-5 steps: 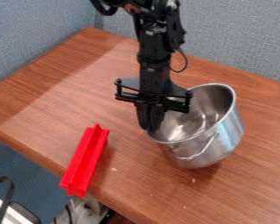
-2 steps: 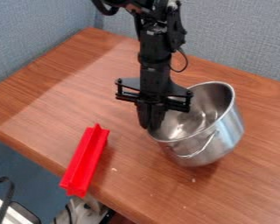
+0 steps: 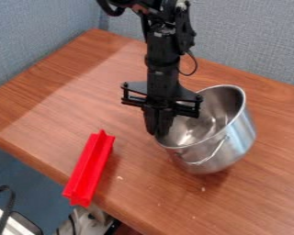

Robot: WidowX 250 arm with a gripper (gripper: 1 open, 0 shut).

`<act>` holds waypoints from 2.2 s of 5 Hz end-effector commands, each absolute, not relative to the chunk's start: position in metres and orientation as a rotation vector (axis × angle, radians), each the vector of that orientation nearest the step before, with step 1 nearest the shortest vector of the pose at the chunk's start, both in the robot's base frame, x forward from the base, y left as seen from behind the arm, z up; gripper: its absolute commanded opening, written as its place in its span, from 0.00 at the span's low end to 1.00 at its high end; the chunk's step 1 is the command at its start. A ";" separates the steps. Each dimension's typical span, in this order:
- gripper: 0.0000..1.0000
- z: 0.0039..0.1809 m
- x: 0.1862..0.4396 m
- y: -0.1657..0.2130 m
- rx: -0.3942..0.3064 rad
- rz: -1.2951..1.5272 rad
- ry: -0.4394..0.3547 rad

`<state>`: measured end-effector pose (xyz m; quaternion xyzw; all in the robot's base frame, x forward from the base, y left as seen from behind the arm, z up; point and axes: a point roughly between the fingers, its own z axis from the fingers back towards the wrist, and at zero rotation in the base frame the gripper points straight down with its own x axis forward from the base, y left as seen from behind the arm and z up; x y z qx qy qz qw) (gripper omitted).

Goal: Move the red object from the metal pot to the table

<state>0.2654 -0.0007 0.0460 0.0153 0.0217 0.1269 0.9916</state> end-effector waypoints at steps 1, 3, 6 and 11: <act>0.00 0.002 0.247 -0.006 0.073 0.235 0.181; 0.00 0.005 0.244 -0.014 0.057 0.222 0.186; 0.00 0.013 0.242 -0.048 0.003 0.177 0.193; 0.00 0.006 0.231 -0.076 0.003 0.151 0.201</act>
